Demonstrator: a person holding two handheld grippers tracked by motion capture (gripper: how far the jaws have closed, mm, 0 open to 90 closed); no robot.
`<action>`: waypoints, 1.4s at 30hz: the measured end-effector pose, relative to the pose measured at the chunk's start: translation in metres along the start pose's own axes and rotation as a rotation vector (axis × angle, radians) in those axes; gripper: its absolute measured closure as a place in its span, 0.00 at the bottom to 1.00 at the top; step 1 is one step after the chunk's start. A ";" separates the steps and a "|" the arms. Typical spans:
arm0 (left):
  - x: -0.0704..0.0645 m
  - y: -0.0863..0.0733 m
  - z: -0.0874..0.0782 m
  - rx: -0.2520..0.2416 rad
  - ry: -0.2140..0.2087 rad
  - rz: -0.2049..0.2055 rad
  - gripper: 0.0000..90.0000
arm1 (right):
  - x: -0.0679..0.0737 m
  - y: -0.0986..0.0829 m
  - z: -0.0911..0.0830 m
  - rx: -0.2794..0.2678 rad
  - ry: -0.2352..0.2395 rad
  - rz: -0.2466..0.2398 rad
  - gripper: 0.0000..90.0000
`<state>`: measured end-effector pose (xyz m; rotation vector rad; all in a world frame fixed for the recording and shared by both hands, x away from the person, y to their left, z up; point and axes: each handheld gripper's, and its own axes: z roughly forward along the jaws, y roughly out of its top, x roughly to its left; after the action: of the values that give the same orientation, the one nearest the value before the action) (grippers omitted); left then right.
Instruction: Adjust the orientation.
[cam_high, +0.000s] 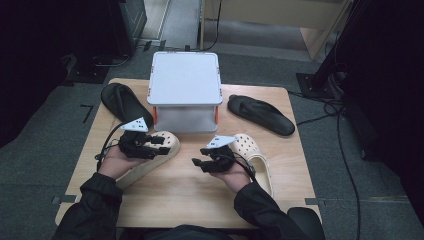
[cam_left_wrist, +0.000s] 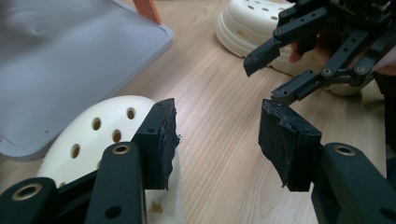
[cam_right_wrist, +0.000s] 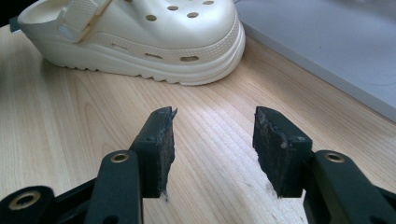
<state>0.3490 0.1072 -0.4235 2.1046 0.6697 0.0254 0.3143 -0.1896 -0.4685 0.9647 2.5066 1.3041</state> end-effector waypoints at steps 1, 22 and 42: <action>0.000 0.000 -0.002 -0.004 0.005 -0.003 0.52 | 0.000 0.000 0.000 0.000 0.001 0.001 0.54; 0.018 -0.026 -0.064 -0.053 0.165 -0.055 0.50 | 0.003 0.005 -0.001 -0.004 0.052 -0.012 0.53; 0.041 -0.060 -0.057 -0.010 0.163 -0.068 0.50 | 0.003 0.006 0.004 0.011 0.068 -0.009 0.53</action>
<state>0.3418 0.1967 -0.4456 2.0840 0.8358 0.1633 0.3163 -0.1824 -0.4658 0.9256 2.5674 1.3437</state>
